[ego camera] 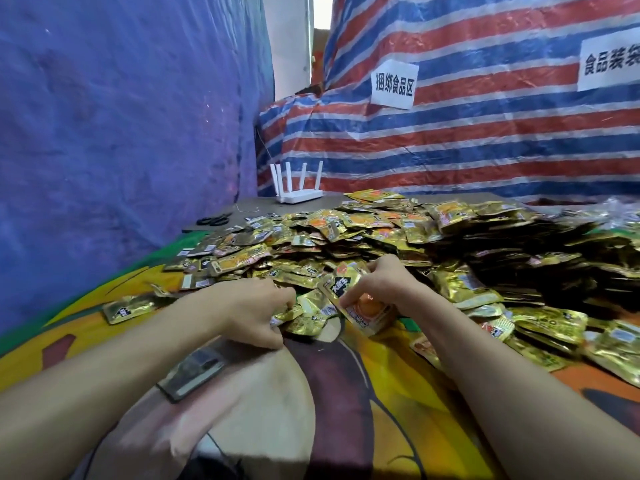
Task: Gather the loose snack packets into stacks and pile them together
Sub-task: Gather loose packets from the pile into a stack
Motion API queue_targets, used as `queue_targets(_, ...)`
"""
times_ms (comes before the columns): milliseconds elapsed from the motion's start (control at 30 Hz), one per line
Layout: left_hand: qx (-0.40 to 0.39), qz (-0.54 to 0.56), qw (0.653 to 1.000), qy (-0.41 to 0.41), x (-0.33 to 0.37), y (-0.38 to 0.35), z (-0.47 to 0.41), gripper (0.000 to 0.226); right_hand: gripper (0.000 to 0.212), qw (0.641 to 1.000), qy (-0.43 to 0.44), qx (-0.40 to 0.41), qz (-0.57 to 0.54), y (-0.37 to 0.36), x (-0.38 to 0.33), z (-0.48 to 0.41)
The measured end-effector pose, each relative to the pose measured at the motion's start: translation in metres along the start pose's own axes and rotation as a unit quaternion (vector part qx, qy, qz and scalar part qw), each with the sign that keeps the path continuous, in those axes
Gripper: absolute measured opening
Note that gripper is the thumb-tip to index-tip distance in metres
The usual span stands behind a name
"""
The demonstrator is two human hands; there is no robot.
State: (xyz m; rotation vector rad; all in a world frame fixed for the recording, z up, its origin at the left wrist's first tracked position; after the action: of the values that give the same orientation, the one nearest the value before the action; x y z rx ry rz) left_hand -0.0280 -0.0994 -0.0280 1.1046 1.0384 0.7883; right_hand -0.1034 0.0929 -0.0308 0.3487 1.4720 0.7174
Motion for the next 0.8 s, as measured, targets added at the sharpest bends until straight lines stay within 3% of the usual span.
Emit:
queue_targets(133, -0.079, 0.057, 0.995, 0.032, 0.000, 0.000, -0.005, 0.068, 0.060, 0.991, 0.069, -0.005, -0.111, 0.000, -0.005, 0.003)
queue_targets(200, -0.115, 0.105, 0.987, 0.027, -0.002, 0.002, -0.007, 0.077, 0.048, 0.983, 0.099, -0.007, -0.154, 0.002, -0.010, 0.006)
queue_targets(367, -0.091, 0.040, 0.995, -0.023, 0.017, 0.014, -0.010, 0.076, 0.021, 0.967, 0.076, -0.035, -0.239, 0.005, -0.009, 0.008)
queue_targets(467, -0.068, -0.027, 0.996, -0.053, 0.031, 0.017, -0.010, 0.058, 0.009, 0.975, 0.048, 0.015, -0.217, 0.022, -0.002, 0.007)
queue_targets(600, -0.026, -0.054, 0.998, -0.027, 0.034, 0.013, -0.012, 0.048, 0.016, 0.972, 0.045, 0.093, -0.210, 0.049, 0.010, 0.010)
queue_targets(667, 0.027, -0.021, 0.999, 0.012, 0.032, 0.015, -0.014, 0.045, 0.021, 0.983, 0.040, 0.098, -0.152, 0.051, 0.013, 0.009)
queue_targets(800, 0.077, 0.157, 0.974, 0.144, 0.006, 0.016, -0.013, 0.035, 0.029, 0.996, 0.004, 0.078, -0.033, 0.039, 0.017, 0.008)
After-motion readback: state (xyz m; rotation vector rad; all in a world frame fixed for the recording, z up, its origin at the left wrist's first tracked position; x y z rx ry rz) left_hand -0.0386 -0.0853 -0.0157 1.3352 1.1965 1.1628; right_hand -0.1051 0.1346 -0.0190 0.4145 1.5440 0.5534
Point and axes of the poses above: each hand's wrist, its own z-axis away from the middle knuckle, its own y-axis out of the back of the hand, x = y × z, the point moved 7 cm from there along -z, towards the middle knuckle, and after that the axes turned 5 degrees about -x, right-handed, at the moved point
